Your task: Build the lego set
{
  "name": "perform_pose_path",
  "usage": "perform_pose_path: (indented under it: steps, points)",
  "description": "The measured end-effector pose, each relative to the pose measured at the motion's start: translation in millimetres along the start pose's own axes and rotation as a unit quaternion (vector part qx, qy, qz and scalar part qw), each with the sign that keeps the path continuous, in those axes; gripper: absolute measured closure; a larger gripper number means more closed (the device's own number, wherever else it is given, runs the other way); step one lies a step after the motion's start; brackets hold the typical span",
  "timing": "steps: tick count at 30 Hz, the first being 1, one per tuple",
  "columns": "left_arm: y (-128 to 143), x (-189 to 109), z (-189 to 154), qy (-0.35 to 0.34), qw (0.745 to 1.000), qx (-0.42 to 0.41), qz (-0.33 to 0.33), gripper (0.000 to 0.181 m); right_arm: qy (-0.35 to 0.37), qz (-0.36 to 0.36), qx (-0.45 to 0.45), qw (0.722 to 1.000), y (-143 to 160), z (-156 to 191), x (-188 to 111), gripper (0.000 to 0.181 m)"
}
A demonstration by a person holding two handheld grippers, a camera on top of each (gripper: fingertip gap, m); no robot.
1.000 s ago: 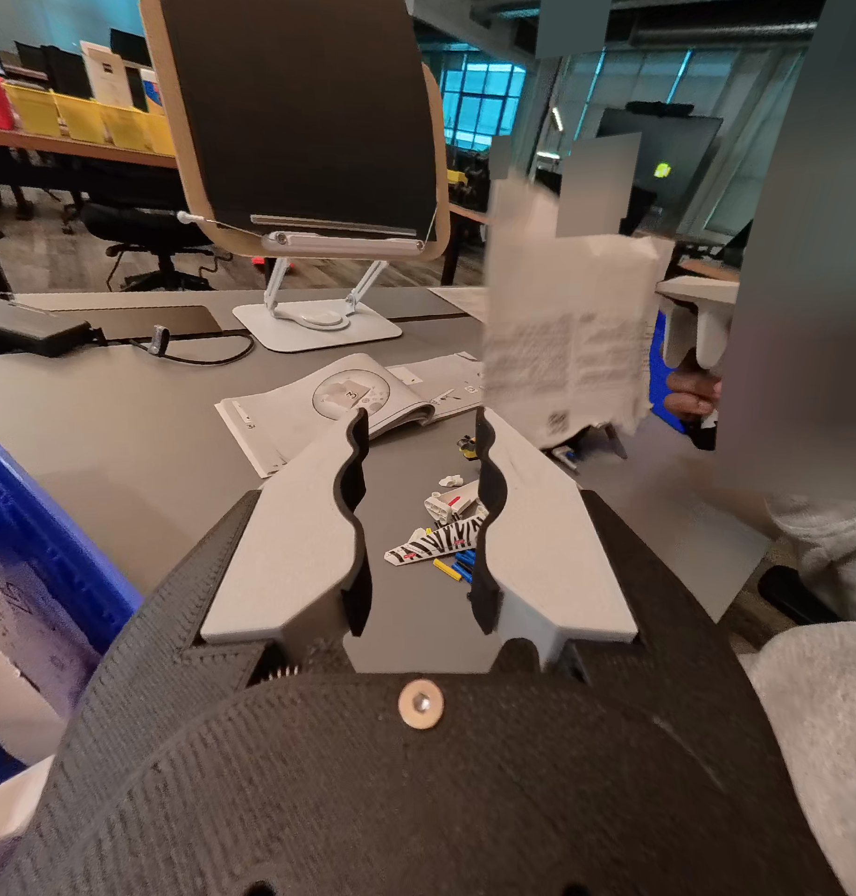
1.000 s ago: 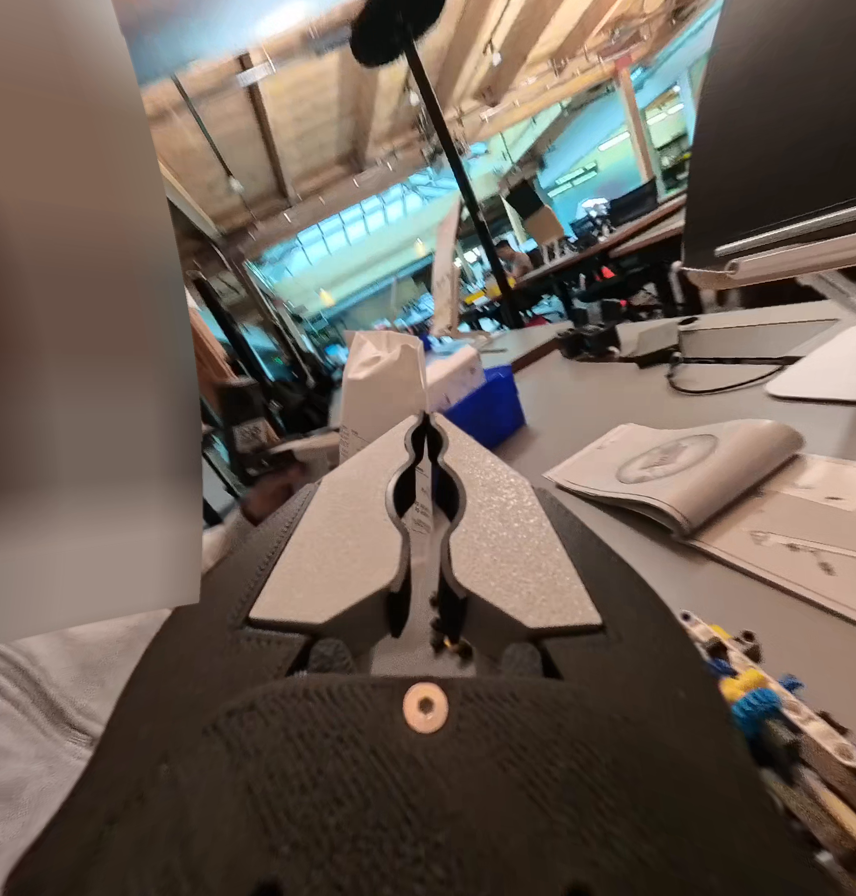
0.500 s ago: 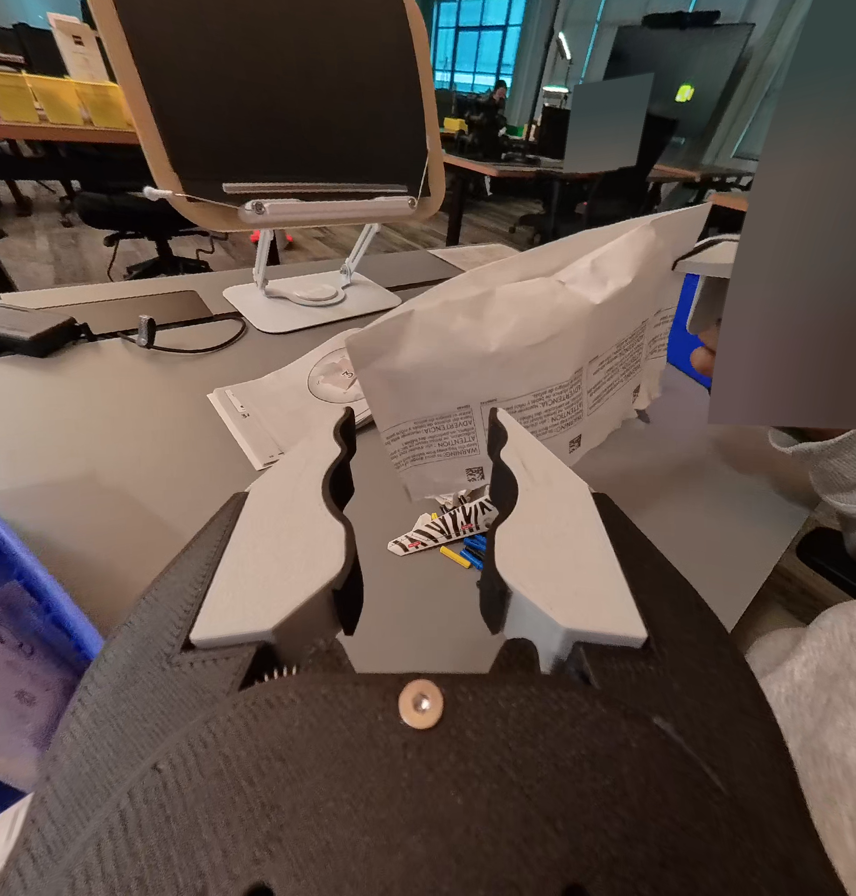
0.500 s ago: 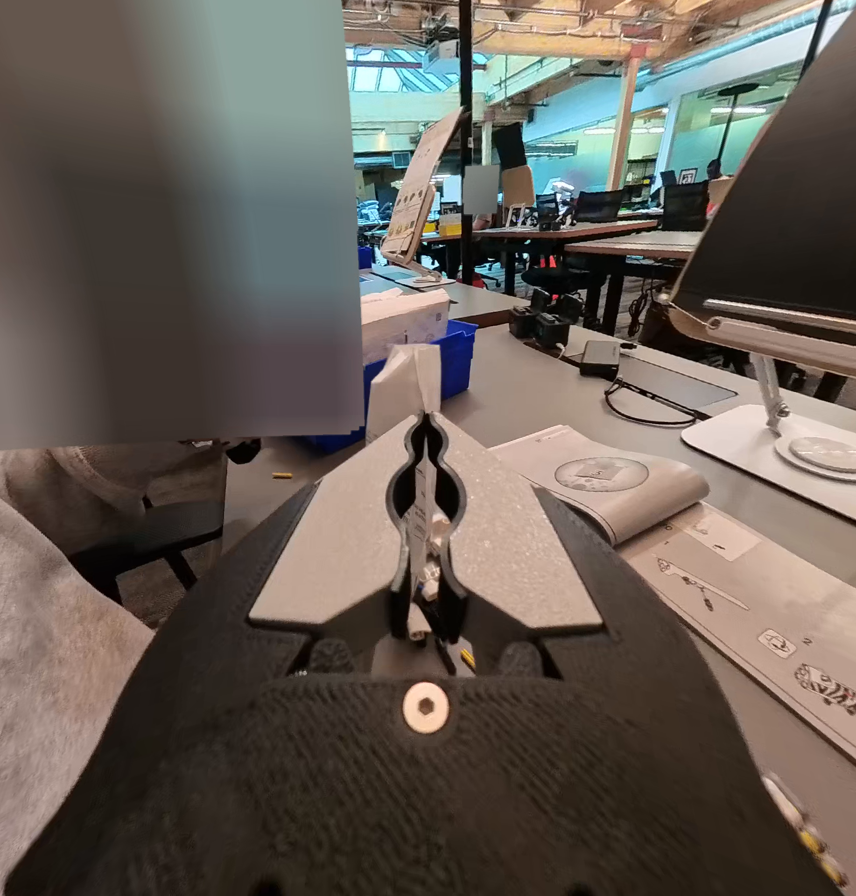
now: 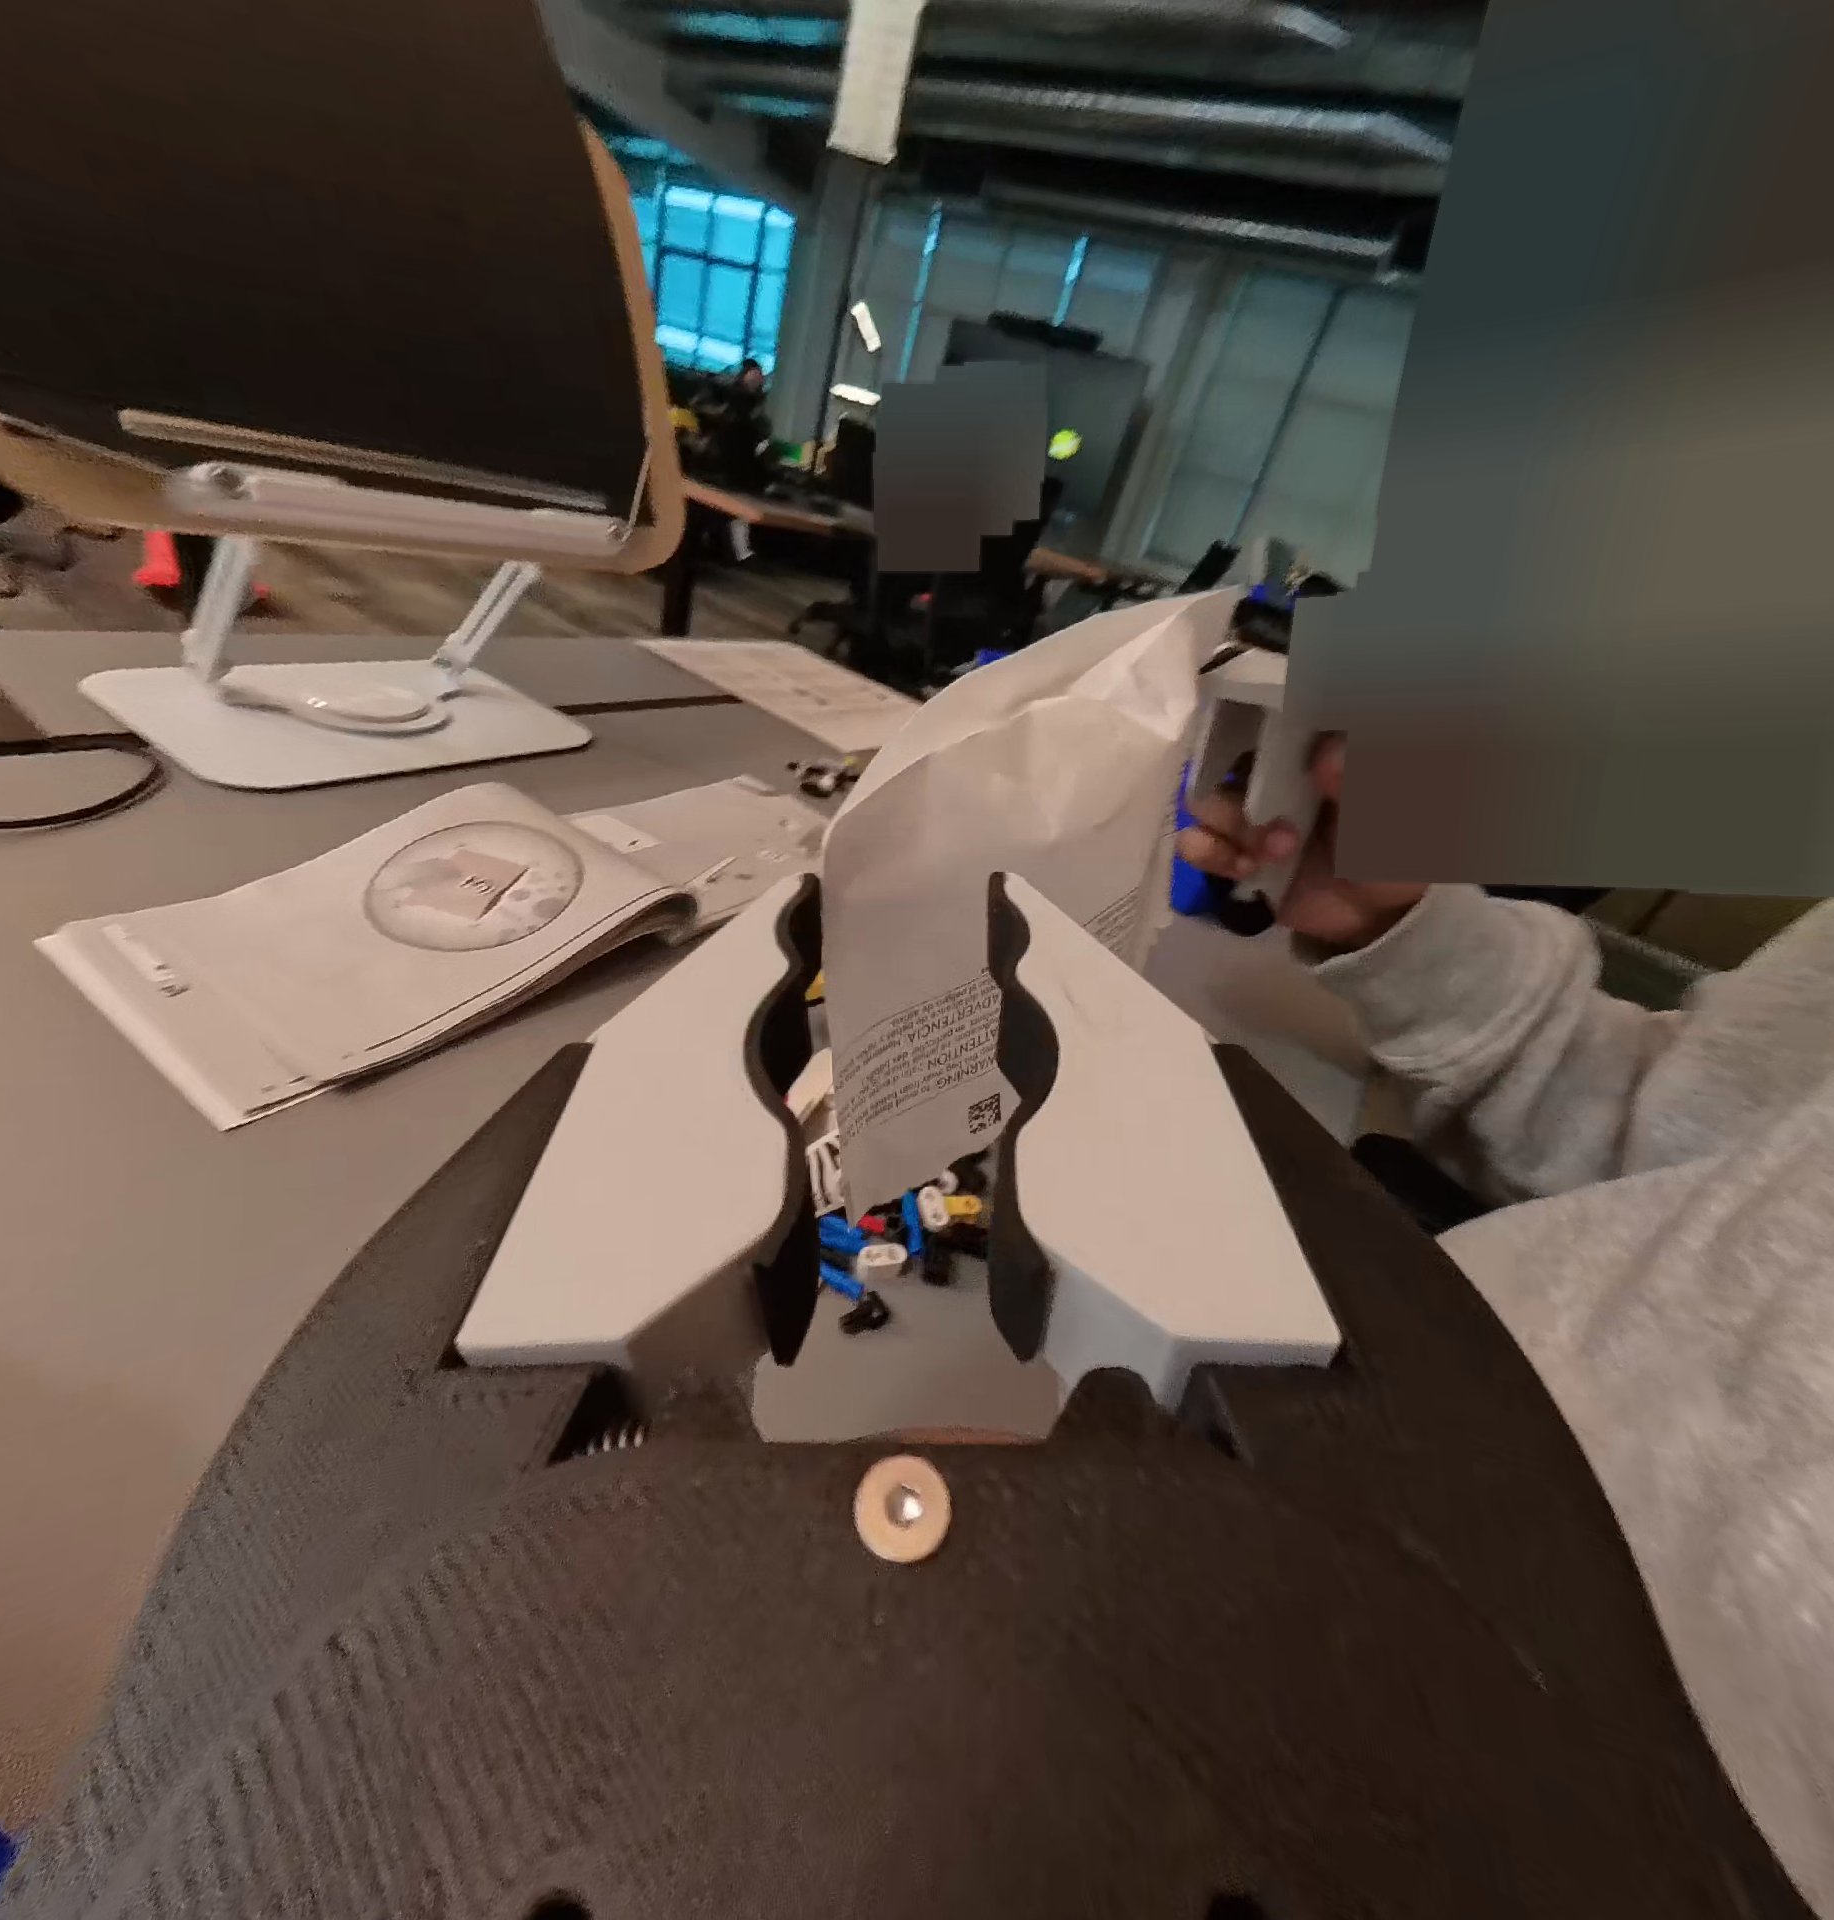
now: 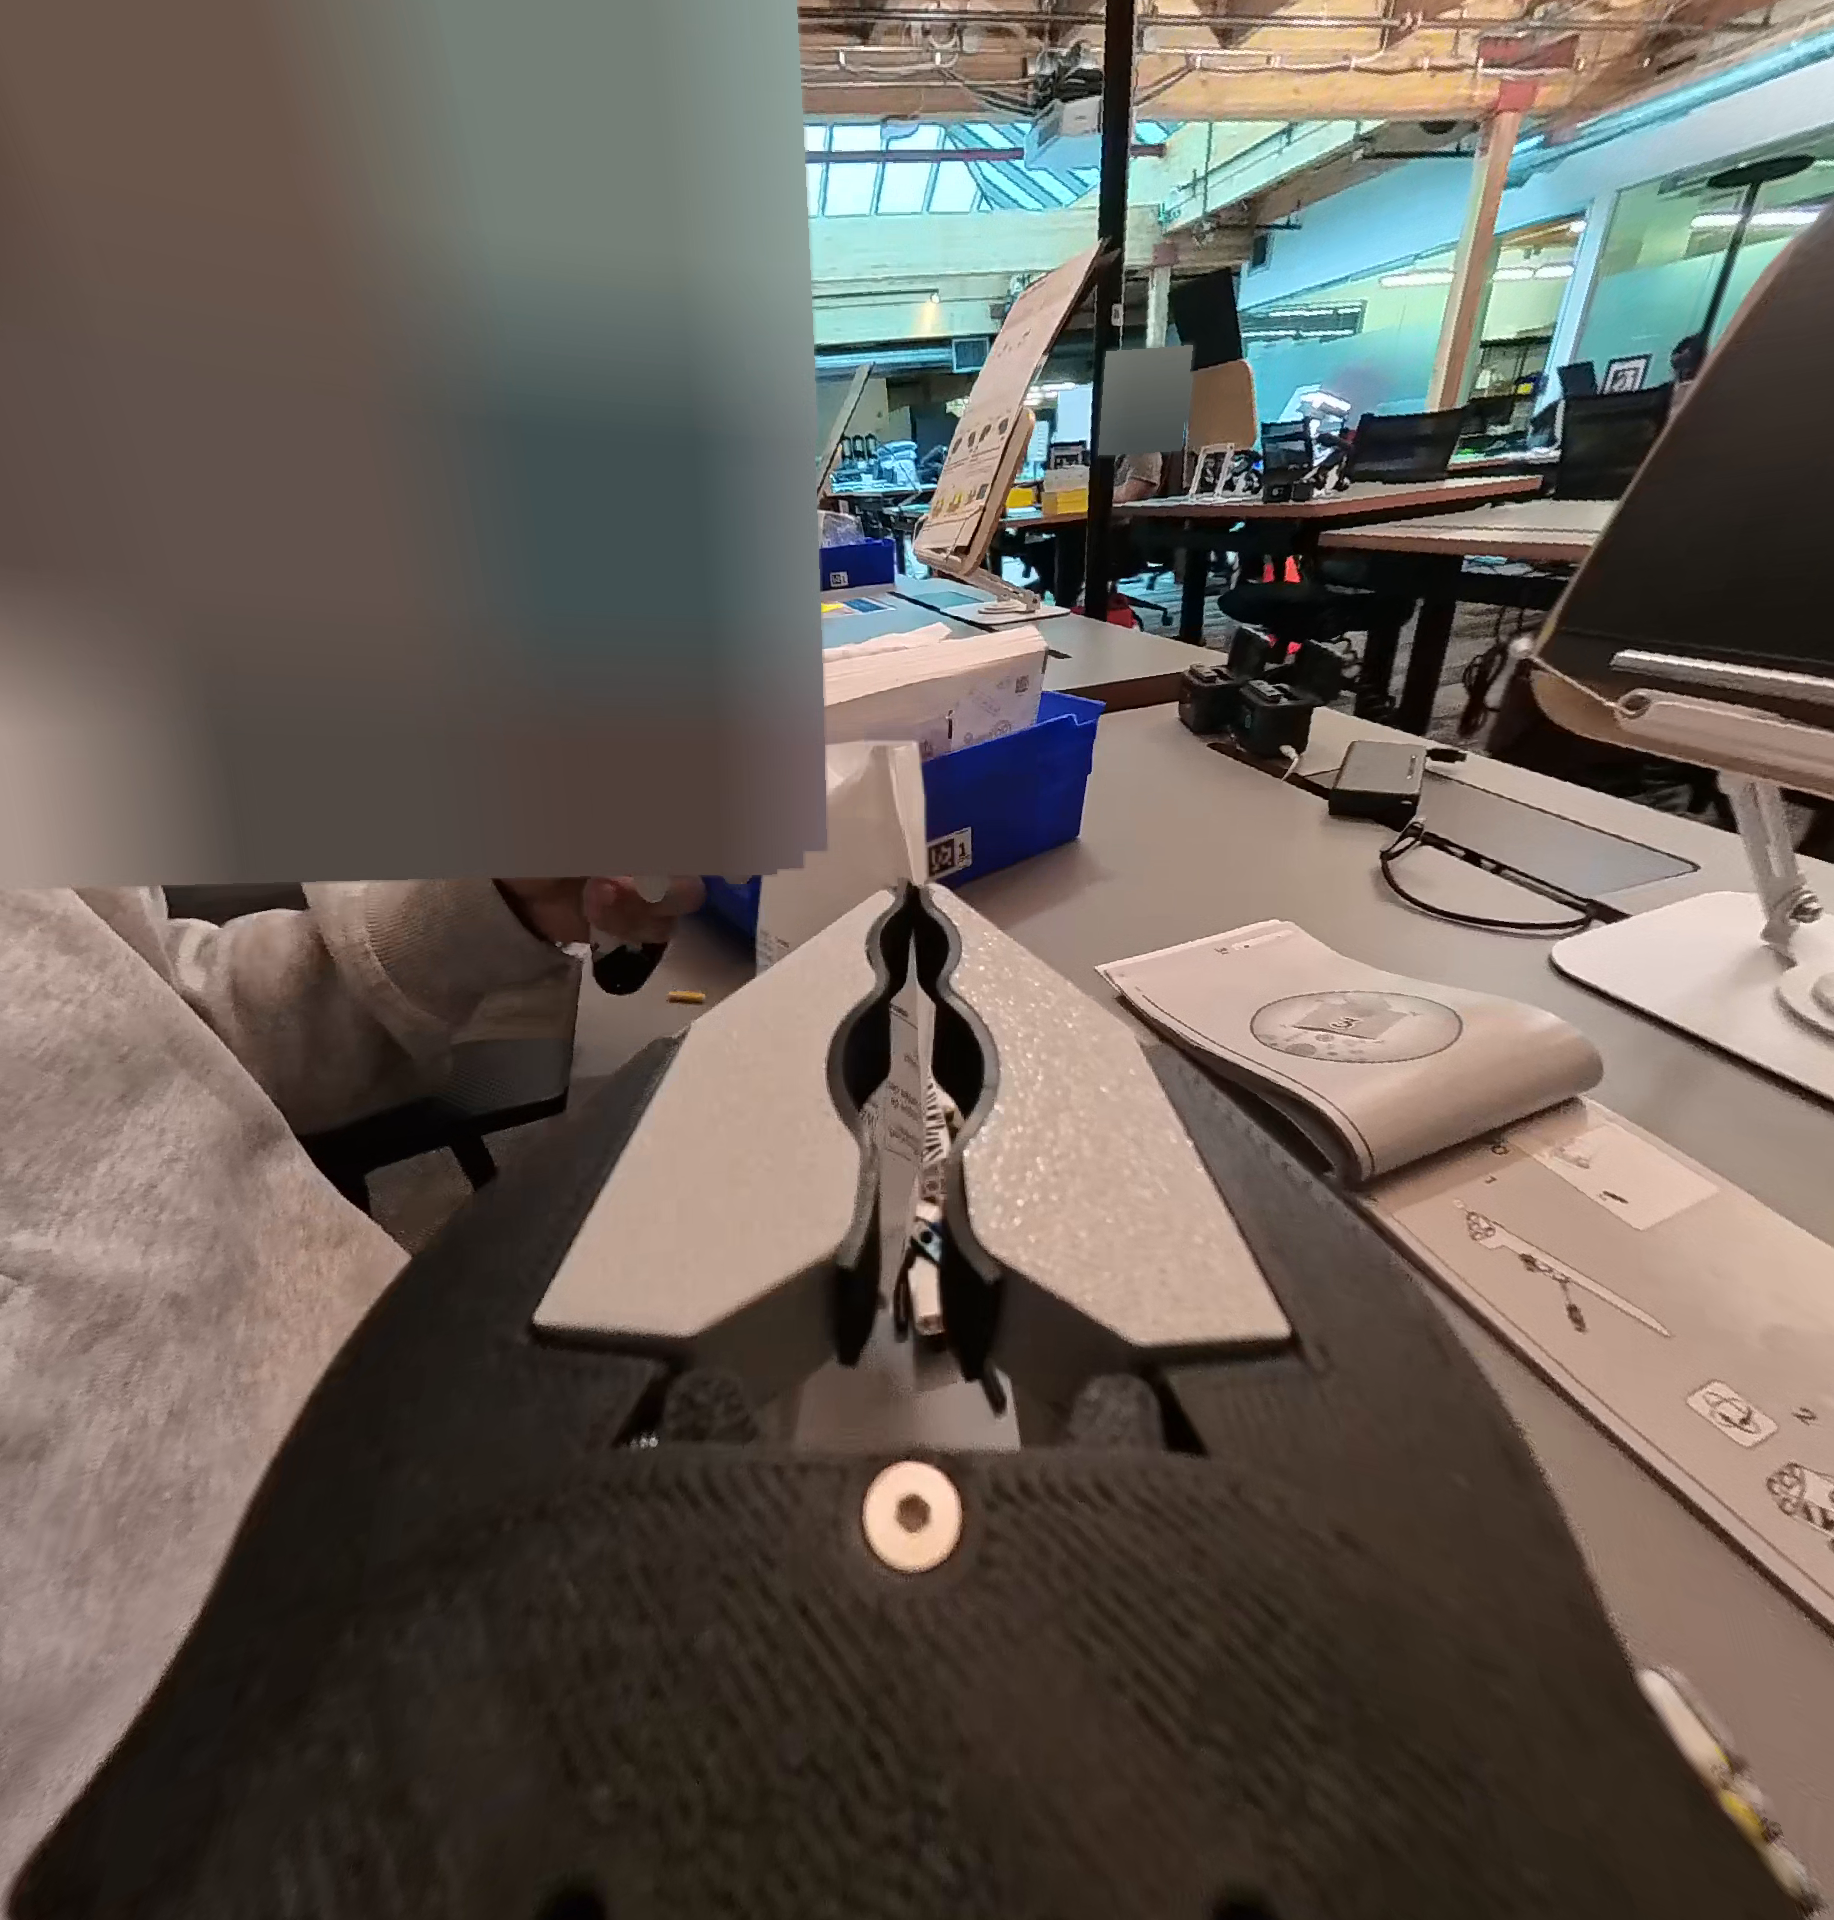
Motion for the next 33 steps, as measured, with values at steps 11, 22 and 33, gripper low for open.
perform_pose_path:
  steps: [11, 22, 33]
  points:
    - [-7.1, -7.8, -6.8, 0.053, 0.998, -0.021, -0.035, 0.181, -0.044, 0.009, 0.086, 0.995, 8.2, -6.3, -3.6, 0.181]
    - [-3.9, -1.3, -1.9, 0.029, 0.999, 0.002, -0.015, 0.181, -0.035, 0.048, 0.074, 0.996, 18.9, -7.9, 4.3, 0.181]
    - [1.5, 9.1, 3.2, 0.013, 1.0, 0.016, -0.003, 0.181, -0.031, 0.055, 0.058, 0.996, 21.2, -8.1, 15.5, 0.181]
Point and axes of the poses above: each gripper's, where its closed fingertips meet, x out along the fingers, y out of its underside, z = x × y across the jaws, the point moved 2 cm from there along -x, back along the fingers, and after that the axes turned 5 degrees about y, right-handed, at the moved point
